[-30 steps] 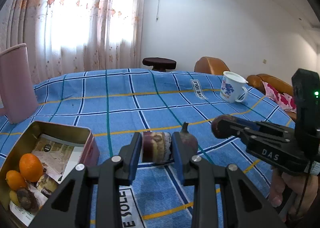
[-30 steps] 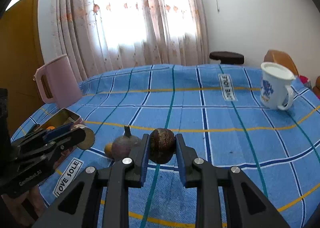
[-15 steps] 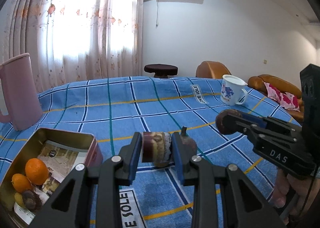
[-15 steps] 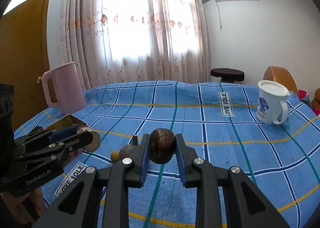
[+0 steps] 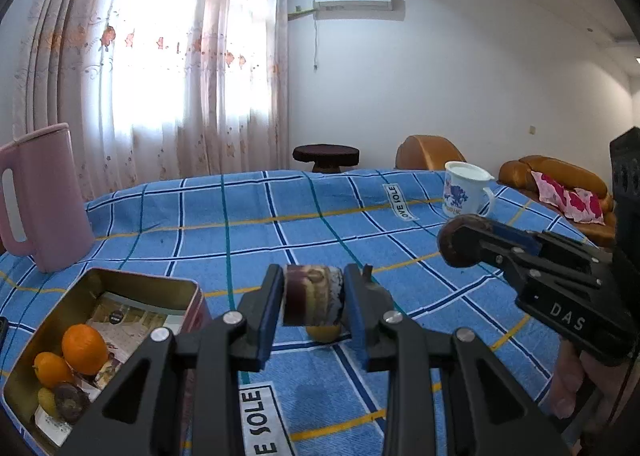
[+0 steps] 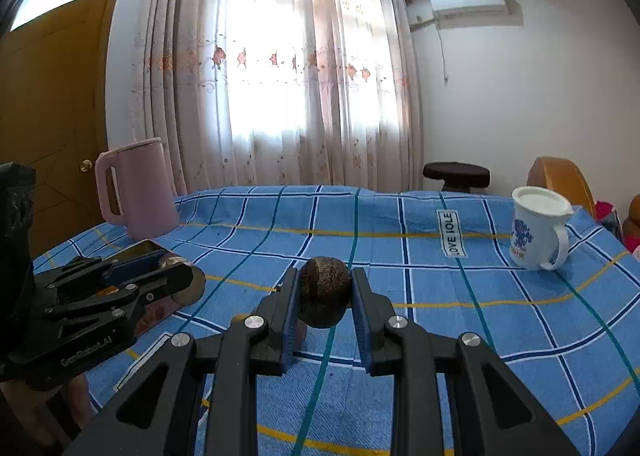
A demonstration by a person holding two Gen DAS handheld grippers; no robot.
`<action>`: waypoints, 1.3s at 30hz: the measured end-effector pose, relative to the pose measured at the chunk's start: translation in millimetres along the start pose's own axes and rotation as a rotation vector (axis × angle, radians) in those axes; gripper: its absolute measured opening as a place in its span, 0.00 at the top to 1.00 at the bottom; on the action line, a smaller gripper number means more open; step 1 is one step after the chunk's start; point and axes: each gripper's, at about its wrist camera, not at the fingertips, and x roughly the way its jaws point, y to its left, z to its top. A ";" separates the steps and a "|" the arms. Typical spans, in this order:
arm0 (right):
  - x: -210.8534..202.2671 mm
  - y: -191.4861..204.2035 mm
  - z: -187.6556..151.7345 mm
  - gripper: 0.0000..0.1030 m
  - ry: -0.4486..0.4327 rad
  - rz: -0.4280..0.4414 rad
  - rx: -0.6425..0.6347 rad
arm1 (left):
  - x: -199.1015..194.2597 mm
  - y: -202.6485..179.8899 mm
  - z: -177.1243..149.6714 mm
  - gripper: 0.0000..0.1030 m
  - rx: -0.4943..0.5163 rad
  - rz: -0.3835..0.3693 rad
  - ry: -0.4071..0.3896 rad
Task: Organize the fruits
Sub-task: 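Carry the sugarcane piece and kiwi over the tin box and release both inside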
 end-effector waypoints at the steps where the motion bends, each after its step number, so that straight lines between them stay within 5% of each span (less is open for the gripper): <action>1: -0.9 0.6 0.0 0.74 -0.004 -0.001 -0.004 | -1.5 -0.5 -0.5 0.68 0.001 0.001 -0.006; 32: -36.8 4.3 -8.6 0.74 -0.045 0.031 0.012 | -15.8 9.4 -6.0 0.68 -0.065 -0.075 -0.005; 35: -37.7 2.6 -9.1 0.74 -0.046 0.034 0.018 | -14.9 8.8 -7.2 0.71 -0.072 -0.099 0.020; 39: -43.0 1.0 -11.1 0.74 -0.043 0.035 0.020 | 0.3 -9.4 -12.8 0.66 -0.040 -0.172 0.148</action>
